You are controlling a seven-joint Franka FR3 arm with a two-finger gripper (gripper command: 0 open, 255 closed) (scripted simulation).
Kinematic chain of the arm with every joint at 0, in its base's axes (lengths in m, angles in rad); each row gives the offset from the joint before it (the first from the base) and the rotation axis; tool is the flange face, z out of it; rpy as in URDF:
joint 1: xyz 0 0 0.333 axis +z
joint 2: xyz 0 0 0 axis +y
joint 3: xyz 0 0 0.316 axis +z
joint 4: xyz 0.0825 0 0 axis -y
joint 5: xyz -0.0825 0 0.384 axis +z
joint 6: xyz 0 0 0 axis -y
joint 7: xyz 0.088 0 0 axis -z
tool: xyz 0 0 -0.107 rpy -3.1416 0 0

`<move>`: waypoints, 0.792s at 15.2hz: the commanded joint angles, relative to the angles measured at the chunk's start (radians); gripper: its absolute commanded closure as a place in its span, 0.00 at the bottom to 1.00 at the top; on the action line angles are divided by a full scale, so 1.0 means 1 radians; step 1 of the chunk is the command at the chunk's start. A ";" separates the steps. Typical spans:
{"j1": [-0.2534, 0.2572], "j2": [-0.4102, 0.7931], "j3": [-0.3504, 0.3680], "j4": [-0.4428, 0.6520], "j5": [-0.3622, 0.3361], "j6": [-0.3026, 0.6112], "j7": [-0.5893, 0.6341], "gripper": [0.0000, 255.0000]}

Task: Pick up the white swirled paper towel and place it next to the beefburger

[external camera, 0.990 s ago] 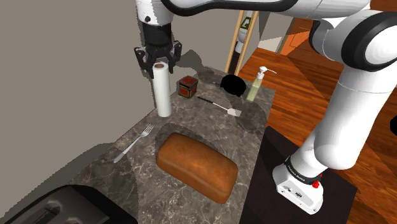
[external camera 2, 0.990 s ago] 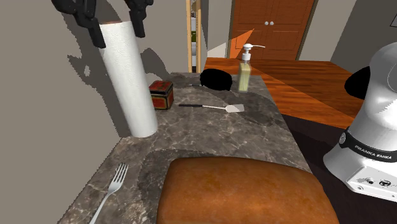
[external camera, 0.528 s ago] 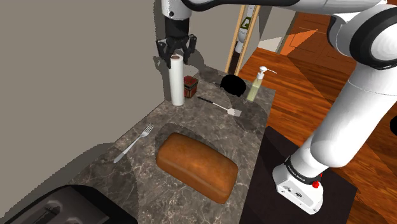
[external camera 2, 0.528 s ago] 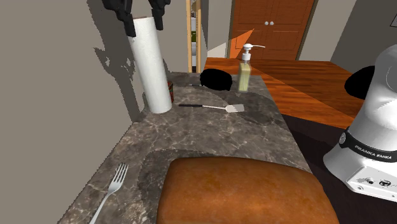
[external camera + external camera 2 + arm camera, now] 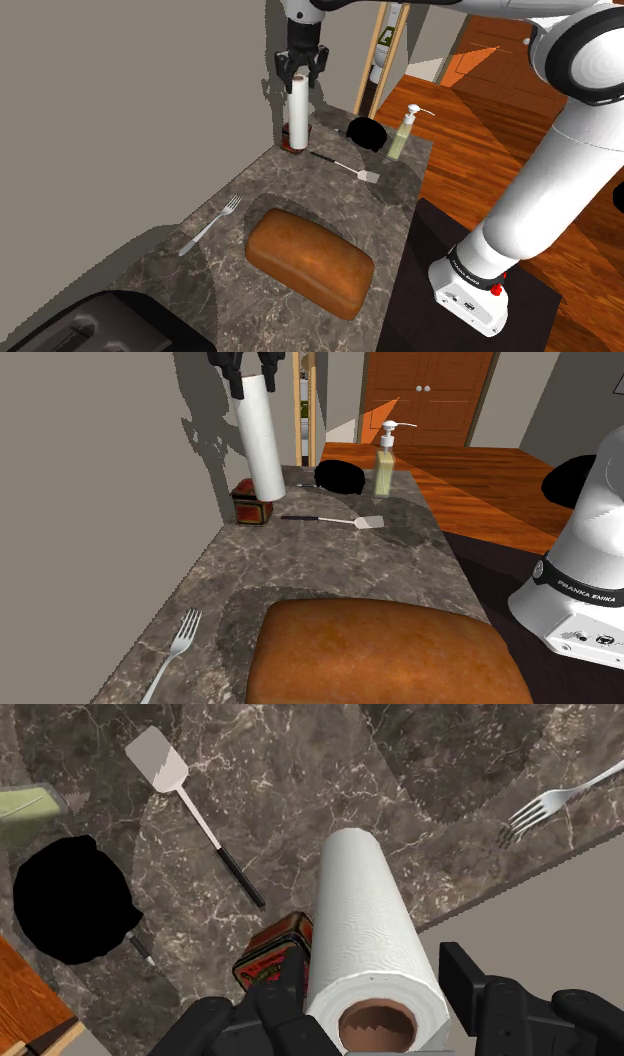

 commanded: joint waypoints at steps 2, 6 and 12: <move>-0.038 0.010 -0.028 0.012 0.002 0.005 -0.068 1.00; -0.087 0.030 -0.064 0.039 0.002 0.008 -0.154 1.00; -0.153 0.093 -0.113 0.122 -0.006 -0.003 -0.275 1.00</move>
